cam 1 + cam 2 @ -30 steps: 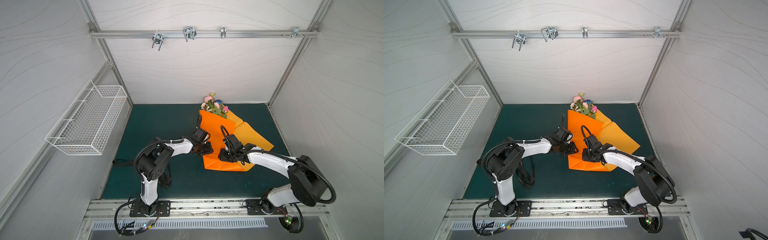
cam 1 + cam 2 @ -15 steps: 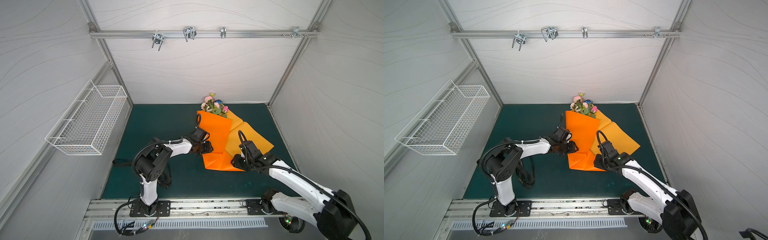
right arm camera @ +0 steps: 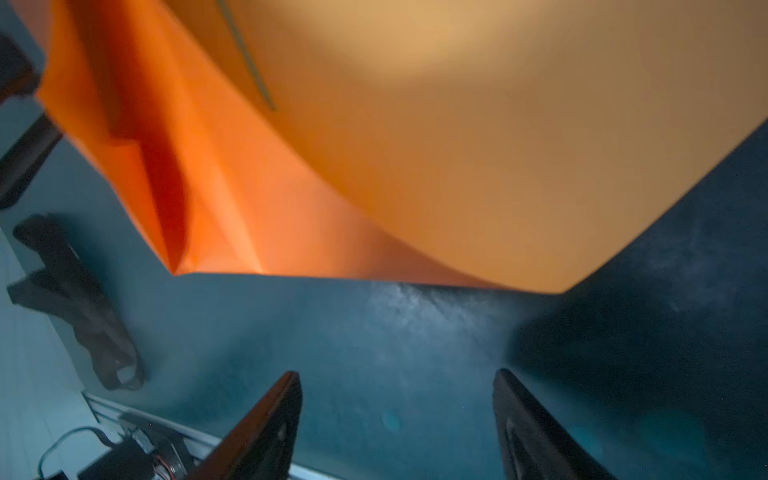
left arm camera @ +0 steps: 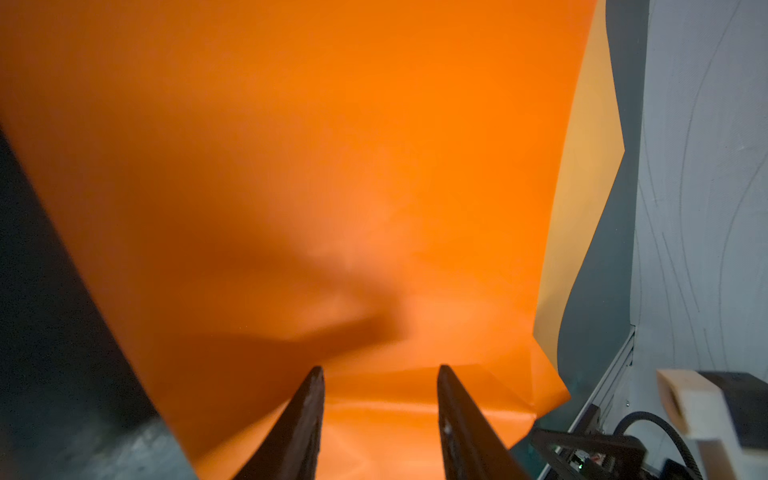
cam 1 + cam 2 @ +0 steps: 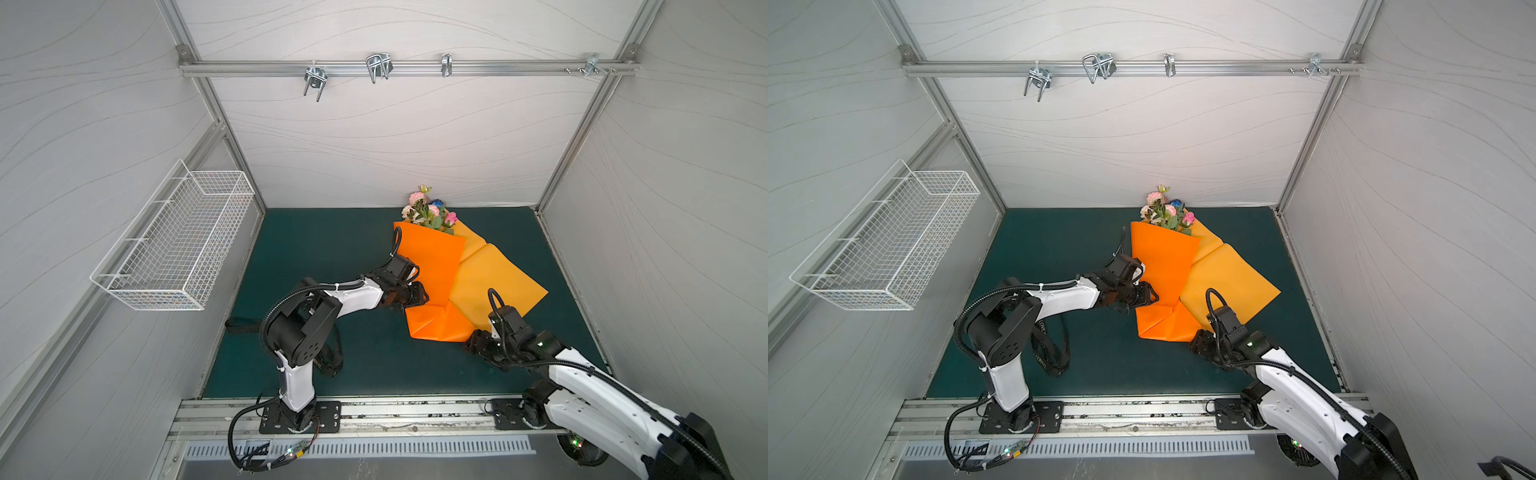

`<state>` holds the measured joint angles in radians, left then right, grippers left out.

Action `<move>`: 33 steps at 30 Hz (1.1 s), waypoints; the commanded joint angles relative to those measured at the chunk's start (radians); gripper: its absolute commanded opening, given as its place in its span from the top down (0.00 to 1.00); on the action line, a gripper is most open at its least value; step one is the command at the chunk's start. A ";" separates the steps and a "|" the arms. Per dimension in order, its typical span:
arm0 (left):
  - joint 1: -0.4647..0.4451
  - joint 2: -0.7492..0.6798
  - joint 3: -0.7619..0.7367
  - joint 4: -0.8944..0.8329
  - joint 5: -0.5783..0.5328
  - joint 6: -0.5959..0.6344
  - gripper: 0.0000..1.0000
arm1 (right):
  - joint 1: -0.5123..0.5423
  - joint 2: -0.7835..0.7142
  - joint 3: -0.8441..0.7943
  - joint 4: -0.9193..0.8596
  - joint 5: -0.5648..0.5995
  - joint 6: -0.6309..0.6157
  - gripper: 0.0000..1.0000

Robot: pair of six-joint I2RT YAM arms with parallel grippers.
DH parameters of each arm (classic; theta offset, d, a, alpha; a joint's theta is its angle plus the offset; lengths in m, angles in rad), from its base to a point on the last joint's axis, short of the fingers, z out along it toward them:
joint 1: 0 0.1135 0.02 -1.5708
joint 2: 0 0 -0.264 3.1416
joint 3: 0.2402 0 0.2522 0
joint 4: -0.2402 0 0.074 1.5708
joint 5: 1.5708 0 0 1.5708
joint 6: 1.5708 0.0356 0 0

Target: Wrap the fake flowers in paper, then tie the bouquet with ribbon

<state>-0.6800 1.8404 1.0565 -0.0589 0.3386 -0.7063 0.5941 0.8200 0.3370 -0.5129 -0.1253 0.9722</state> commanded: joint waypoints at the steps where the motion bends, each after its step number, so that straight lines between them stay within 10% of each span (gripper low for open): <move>1: -0.009 -0.020 -0.020 0.042 0.027 -0.023 0.56 | -0.026 0.013 -0.077 0.249 -0.015 0.074 0.20; 12: -0.061 -0.033 -0.015 0.053 0.063 -0.021 0.62 | -0.198 0.125 -0.164 0.596 0.079 -0.006 0.10; 24: -0.068 0.015 0.032 0.053 0.077 -0.021 0.63 | -0.357 0.139 -0.131 0.590 0.127 -0.127 0.07; 33: -0.085 0.042 0.054 0.038 0.084 -0.011 0.67 | -0.511 0.248 -0.085 0.621 0.064 -0.183 0.20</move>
<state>-0.7544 1.8557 1.0637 -0.0280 0.4072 -0.7277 0.1093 1.0218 0.2356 0.1200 -0.0467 0.8146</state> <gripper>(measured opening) 0.329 0.808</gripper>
